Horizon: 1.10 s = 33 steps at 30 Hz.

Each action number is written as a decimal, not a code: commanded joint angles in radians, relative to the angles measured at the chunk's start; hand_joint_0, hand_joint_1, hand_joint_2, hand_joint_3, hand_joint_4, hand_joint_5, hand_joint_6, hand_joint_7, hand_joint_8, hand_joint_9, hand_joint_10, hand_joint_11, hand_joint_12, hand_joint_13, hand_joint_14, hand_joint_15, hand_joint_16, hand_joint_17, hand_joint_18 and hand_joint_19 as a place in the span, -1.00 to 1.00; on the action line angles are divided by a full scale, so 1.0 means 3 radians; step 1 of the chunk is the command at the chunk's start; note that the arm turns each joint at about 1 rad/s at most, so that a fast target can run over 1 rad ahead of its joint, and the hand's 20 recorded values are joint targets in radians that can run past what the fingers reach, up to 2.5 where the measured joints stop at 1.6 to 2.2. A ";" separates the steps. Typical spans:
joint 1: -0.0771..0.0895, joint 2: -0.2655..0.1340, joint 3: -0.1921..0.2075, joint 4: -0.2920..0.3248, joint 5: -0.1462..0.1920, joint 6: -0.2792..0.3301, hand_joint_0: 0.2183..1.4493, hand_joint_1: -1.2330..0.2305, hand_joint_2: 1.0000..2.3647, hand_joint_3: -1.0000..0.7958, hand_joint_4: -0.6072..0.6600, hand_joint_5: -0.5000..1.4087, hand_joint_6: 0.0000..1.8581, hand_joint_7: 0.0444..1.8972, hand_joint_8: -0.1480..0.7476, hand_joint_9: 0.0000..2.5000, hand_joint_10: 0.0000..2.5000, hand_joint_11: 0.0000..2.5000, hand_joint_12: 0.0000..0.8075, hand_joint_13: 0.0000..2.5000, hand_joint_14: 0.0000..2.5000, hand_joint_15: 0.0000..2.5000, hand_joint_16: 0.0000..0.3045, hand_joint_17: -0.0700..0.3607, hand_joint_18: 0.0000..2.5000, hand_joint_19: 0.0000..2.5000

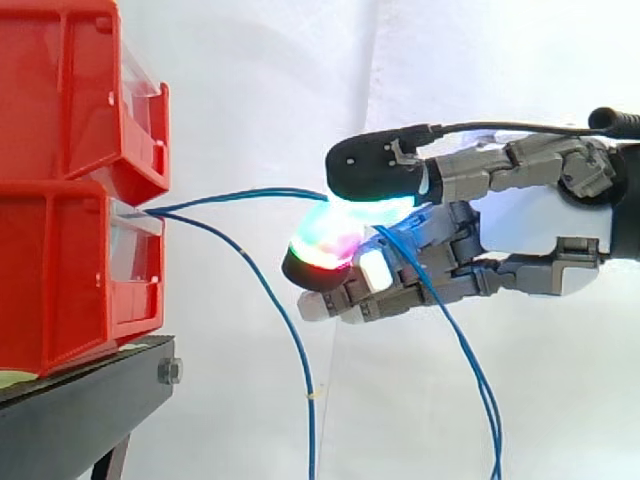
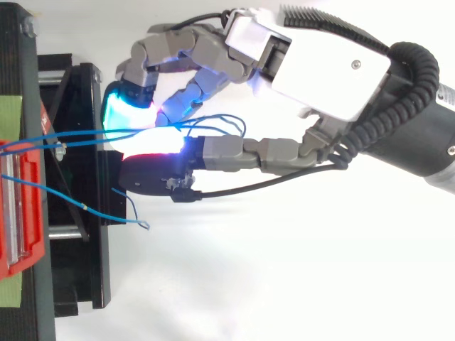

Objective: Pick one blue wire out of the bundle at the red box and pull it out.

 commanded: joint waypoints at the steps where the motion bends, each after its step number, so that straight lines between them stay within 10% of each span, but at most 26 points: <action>1: 0.0016 0.0001 0.0000 -0.0147 -0.0002 0.0476 -0.38 -0.26 -0.97 0.01 0.41 -0.59 -0.17 -0.01 -0.01 -0.17 -0.98 -0.40 0.03 -0.68 -0.99 -0.77 -0.57 0.01 -0.80 -0.68; 9: 0.0021 0.0001 0.0000 -0.0316 -0.0017 0.0926 -0.38 -0.26 -0.97 -0.01 0.42 -0.59 -0.18 -0.01 0.00 -0.17 -0.98 -0.41 0.03 -0.68 -0.99 -0.78 -0.57 0.01 -0.81 -0.68; 33: 0.0021 -0.0004 0.0000 -0.0316 -0.0032 0.0834 -0.50 -0.03 -0.98 -0.20 0.38 -0.54 -0.39 0.30 -0.04 -0.19 -0.98 -0.45 0.02 -0.71 -0.99 -0.76 -0.57 0.01 -0.87 -0.64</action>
